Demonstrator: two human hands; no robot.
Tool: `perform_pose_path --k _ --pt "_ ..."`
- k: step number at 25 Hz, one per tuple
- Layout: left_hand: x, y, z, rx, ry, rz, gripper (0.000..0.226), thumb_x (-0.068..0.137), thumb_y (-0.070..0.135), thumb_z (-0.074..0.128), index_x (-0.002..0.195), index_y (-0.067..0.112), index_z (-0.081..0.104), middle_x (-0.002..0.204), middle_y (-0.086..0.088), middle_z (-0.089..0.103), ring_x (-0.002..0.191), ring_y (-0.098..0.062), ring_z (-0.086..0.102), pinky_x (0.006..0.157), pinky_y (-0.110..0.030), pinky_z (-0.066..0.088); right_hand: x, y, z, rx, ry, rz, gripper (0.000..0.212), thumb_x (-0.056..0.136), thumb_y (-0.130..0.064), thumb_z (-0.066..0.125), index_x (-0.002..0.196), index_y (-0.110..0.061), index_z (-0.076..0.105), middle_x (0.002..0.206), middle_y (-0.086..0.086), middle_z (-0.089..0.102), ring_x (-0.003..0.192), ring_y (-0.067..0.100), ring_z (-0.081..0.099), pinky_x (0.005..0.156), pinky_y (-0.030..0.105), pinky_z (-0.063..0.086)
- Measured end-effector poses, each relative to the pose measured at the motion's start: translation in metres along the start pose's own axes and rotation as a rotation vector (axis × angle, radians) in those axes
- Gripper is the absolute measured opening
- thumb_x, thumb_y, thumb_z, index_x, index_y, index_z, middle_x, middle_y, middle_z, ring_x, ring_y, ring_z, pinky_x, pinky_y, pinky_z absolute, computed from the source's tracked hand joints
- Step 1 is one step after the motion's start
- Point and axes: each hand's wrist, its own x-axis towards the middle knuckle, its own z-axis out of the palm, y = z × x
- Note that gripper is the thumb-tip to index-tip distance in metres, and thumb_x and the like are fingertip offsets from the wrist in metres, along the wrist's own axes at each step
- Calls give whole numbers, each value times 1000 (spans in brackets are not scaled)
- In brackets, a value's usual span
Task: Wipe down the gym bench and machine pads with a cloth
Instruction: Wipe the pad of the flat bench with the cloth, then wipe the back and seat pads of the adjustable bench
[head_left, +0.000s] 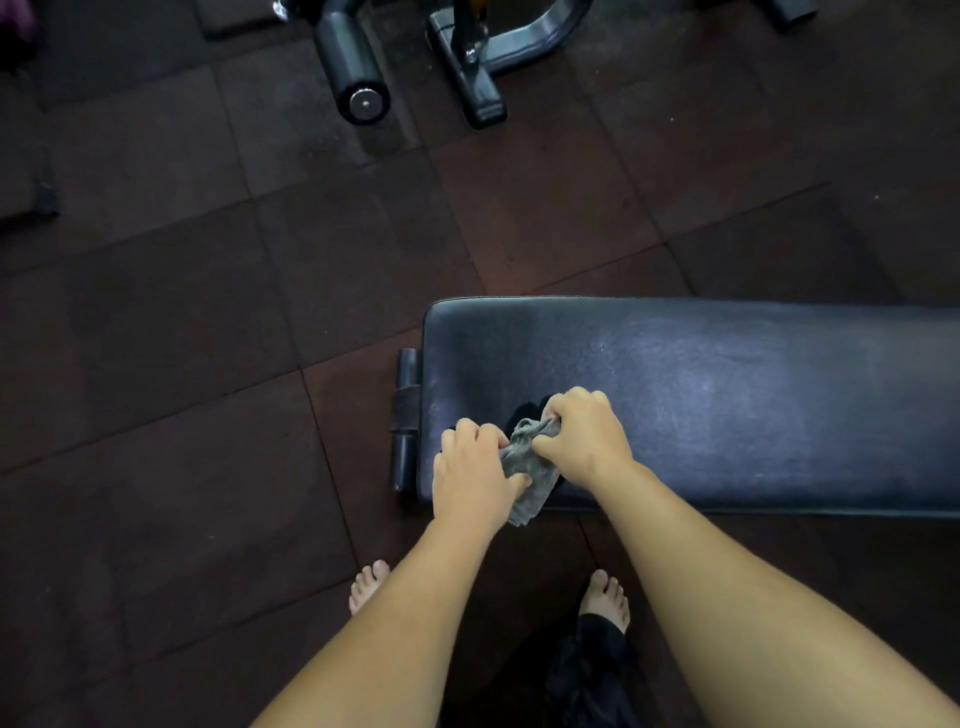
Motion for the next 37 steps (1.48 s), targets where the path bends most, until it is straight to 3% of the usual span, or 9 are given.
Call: perform_pose_path --k 6,10,14,17,21,24,27,31,37 --pt "-5 7 -10 -267 -114 -109 39 83 44 73 114 34 53 105 6 59 103 -22 53 92 -43 47 -23 3 -27 291 -13 -55 19 80 -16 66 89 -27 55 79 -4 60 67 15 48 58 31 43" --pt "-11 19 -40 -366 -193 -127 30 84 48 57 68 23 58 78 -1 64 82 -27 64 66 -40 49 -44 -3 -58 210 -8 -163 55 85 -15 68 139 -28 61 109 -7 60 97 15 60 80 25 47" --pt "-38 42 -101 -643 -142 -237 34 76 41 56 60 12 54 57 -5 55 60 -26 54 59 -38 44 -89 -26 -72 51 34 -304 48 92 -30 58 140 -24 61 122 -1 54 114 22 54 96 38 50" --pt "-67 59 -147 -993 -155 -394 27 79 30 61 69 6 71 62 -8 65 61 -25 63 70 -47 63 -124 -50 -83 158 -77 -337 79 85 -49 43 158 -21 37 156 -7 42 145 17 38 118 34 35" --pt "-114 64 -216 -1295 -270 -519 31 97 36 51 91 17 75 76 -2 75 64 -20 66 69 -32 53 -158 -88 -106 128 -31 -453 87 82 -49 68 159 -29 34 151 -22 43 139 2 41 114 26 38" --pt "-140 41 -260 -1194 -206 -465 41 100 41 45 98 18 79 82 4 77 81 -19 61 81 -35 50 -172 -130 -129 106 60 -532 39 85 -42 73 122 -38 62 108 -18 72 99 7 67 86 29 53" --pt "-158 -3 -300 -899 -51 -335 33 99 34 50 90 22 80 95 0 74 83 -21 58 75 -29 44 -183 -185 -147 133 39 -568 10 92 -33 69 96 -41 65 80 -12 75 72 5 69 69 22 50" --pt "-182 -97 -361 -473 102 -179 37 86 56 63 116 37 73 119 15 72 113 -9 64 100 -30 50 -200 -285 -143 225 67 -625 8 91 -32 73 98 -35 75 87 -14 76 84 -2 68 78 22 51" --pt "-194 -211 -457 8 139 -98 47 95 54 58 136 31 62 133 4 59 129 -21 44 104 -42 46 -208 -433 -114 421 55 -629 4 89 -31 74 85 -31 76 80 -12 75 81 4 70 80 31 54"
